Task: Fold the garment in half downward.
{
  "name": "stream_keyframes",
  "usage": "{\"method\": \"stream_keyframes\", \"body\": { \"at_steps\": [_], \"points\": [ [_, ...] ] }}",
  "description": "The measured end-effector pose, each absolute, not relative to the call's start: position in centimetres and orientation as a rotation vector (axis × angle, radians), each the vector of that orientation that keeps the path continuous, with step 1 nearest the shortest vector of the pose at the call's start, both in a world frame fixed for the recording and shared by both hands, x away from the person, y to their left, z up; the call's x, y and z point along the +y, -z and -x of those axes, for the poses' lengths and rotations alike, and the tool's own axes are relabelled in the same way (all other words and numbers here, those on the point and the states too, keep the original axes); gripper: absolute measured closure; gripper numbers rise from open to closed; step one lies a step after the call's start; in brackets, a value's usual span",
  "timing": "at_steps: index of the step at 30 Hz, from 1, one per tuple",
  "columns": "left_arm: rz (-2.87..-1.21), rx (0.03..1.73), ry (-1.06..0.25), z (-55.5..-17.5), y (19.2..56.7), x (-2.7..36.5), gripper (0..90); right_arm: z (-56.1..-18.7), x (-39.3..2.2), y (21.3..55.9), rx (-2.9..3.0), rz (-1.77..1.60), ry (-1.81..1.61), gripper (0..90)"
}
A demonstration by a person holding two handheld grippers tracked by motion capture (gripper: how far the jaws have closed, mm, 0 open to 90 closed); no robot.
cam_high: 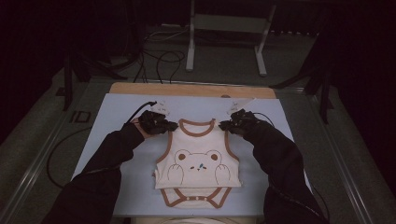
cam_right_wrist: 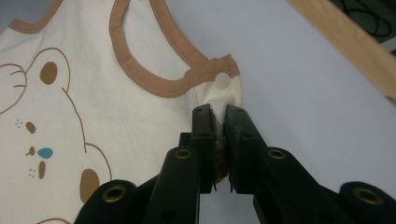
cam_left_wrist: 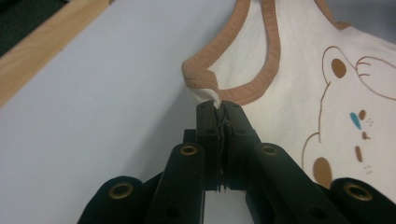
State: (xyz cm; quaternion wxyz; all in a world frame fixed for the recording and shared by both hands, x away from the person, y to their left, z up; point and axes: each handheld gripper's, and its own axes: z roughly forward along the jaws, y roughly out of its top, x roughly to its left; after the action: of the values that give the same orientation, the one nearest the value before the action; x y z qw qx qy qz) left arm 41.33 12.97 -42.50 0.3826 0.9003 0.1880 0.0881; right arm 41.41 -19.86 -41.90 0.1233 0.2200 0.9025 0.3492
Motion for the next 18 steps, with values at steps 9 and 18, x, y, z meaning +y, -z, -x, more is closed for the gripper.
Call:
{"method": "stream_keyframes", "body": {
  "at_steps": [9, 18],
  "points": [
    [-2.279, 0.469, -0.276, -41.8, 40.8, 12.8, 87.2, -41.8, -19.8, 40.2, 2.581, -0.627, -1.024, 82.9],
    [-2.259, 0.472, -0.312, -42.7, 39.0, 12.7, 87.3, -42.8, -19.3, 38.4, 2.551, -0.623, -1.048, 82.9]
  ]
}}
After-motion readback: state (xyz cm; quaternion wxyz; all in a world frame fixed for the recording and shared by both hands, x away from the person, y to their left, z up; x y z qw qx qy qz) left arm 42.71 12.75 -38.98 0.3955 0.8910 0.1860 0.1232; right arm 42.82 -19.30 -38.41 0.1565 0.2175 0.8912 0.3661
